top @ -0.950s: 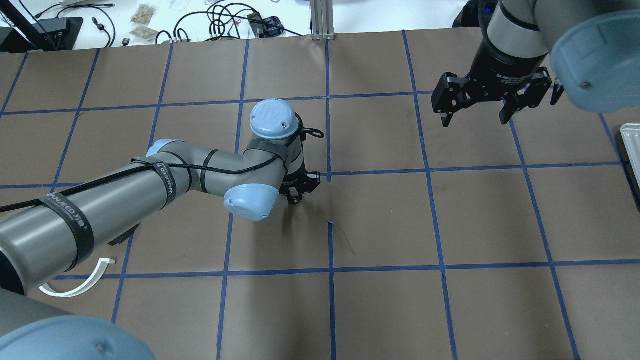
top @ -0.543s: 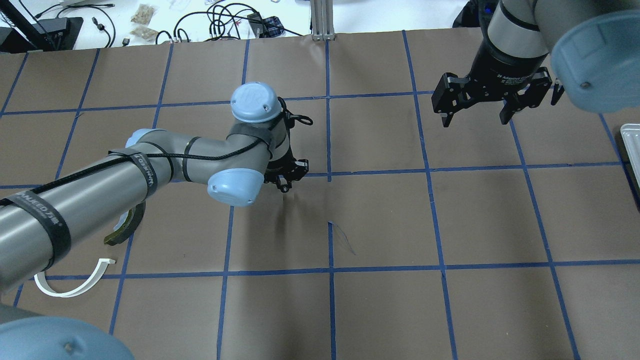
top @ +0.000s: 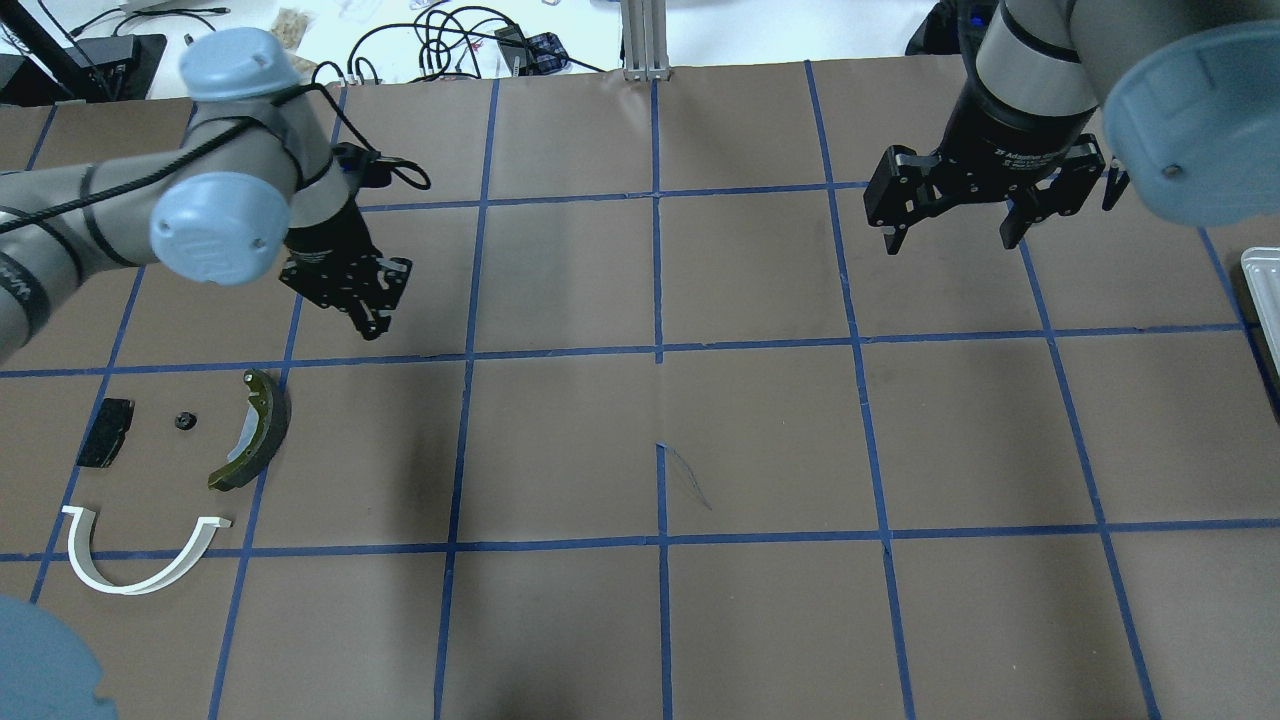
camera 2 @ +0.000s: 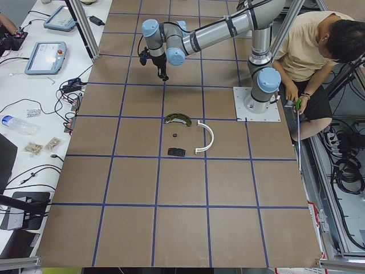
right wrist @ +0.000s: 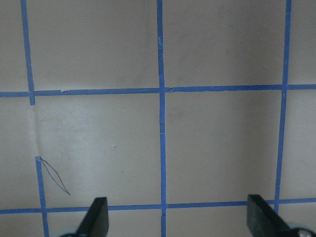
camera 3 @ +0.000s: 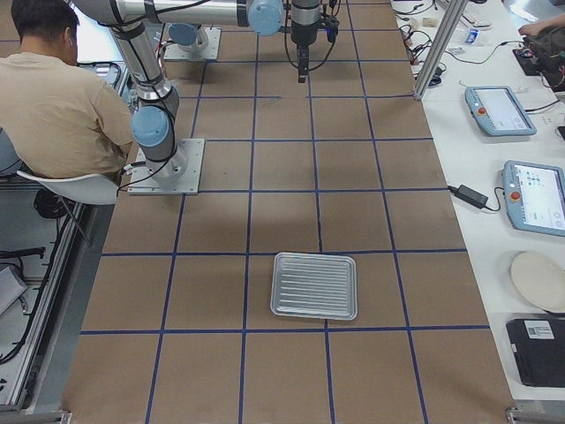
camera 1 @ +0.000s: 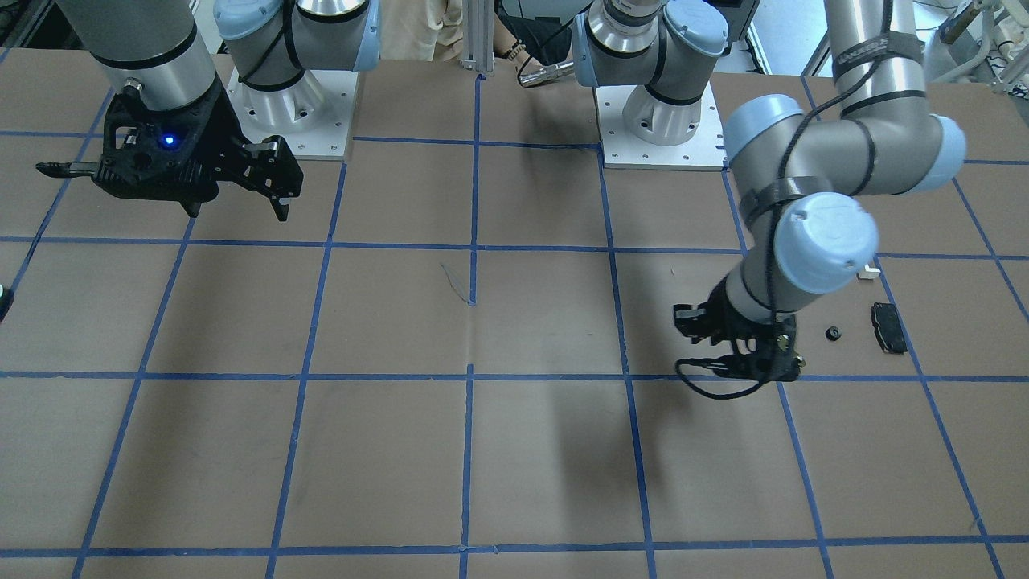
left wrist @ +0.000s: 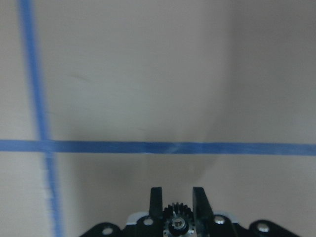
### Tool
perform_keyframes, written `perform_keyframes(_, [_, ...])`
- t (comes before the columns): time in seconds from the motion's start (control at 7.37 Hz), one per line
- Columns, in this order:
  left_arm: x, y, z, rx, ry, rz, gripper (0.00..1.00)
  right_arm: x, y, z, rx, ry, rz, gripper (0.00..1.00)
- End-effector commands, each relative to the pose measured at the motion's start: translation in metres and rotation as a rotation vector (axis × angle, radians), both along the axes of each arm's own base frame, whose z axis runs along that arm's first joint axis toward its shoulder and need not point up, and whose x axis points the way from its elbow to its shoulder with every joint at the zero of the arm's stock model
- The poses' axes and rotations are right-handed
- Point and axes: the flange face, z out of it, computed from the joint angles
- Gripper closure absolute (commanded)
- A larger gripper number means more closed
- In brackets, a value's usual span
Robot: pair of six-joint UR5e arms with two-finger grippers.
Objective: Place bearing gear from tray to pile
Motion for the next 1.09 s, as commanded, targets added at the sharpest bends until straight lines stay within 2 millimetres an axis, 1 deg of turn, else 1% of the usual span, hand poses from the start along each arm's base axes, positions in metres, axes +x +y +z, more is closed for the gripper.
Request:
perform_keyframes(0.0, [0.135, 0.016, -0.006, 0.059, 0.013, -0.086, 1.00, 0.000, 0.000, 0.000, 0.000, 0.000, 0.000, 0.00])
perform_keyframes(0.14, [0.181, 0.020, -0.025, 0.066, 0.039, -0.114, 1.00, 0.000, 0.000, 0.000, 0.000, 0.000, 0.000, 0.00])
perform_keyframes(0.27, [0.205, 0.017, -0.044, 0.030, 0.030, -0.139, 1.00, 0.000, 0.000, 0.000, 0.000, 0.000, 0.000, 0.00])
perform_keyframes(0.41, [0.214, 0.020, -0.068, 0.014, 0.024, -0.148, 1.00, 0.000, 0.000, 0.000, 0.000, 0.000, 0.000, 0.00])
perform_keyframes(0.54, [0.213, 0.022, -0.086, -0.003, 0.011, -0.147, 1.00, 0.000, 0.000, 0.000, 0.000, 0.000, 0.000, 0.00])
perform_keyframes(0.68, [0.211, 0.024, -0.094, 0.005, 0.021, -0.139, 1.00, 0.000, 0.000, 0.000, 0.000, 0.000, 0.000, 0.00])
perform_keyframes(0.81, [0.210, 0.024, -0.096, 0.011, 0.023, -0.139, 0.96, 0.000, 0.000, 0.000, 0.000, 0.002, 0.000, 0.00])
perform_keyframes(0.95, [0.210, 0.029, -0.098, 0.018, 0.031, -0.143, 0.08, 0.000, 0.000, 0.000, 0.000, 0.002, 0.000, 0.00])
